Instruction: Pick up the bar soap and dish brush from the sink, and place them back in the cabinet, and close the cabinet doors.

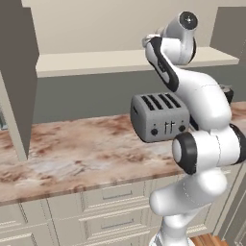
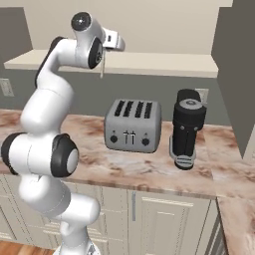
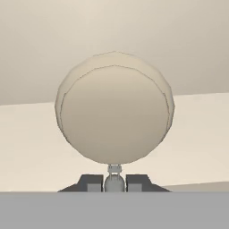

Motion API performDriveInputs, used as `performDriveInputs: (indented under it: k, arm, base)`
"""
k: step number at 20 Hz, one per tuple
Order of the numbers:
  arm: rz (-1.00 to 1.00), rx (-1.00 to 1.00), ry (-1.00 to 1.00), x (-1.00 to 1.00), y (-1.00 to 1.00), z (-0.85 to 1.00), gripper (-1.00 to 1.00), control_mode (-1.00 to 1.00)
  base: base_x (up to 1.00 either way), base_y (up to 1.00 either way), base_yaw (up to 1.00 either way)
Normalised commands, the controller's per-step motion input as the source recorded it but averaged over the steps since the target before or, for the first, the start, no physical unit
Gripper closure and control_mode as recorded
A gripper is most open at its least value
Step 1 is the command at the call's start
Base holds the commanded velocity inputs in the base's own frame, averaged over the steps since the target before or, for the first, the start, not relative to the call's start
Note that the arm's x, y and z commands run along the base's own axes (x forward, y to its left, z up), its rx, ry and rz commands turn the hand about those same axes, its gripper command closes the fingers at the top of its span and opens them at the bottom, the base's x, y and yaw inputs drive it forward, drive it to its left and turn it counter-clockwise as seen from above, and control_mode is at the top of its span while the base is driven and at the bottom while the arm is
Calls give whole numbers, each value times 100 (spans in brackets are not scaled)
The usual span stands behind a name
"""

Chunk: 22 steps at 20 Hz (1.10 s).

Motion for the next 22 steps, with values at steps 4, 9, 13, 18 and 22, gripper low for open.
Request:
performDriveInputs:
  k: [4,9,13,18,22]
  arm:
    - [1,0,-9,29,0,-7,100,-100]
    - [1,0,-4,28,0,-2,100,-100]
    - [0,0,0,37,0,0,100,-100]
    - [0,0,0,42,0,0,100,-100]
    - [0,0,0,42,0,0,100,-100]
  base:
    - [0,0,0]
    - [0,0,0]
    - [0,0,0]
    - [0,0,0]
    - [0,0,0]
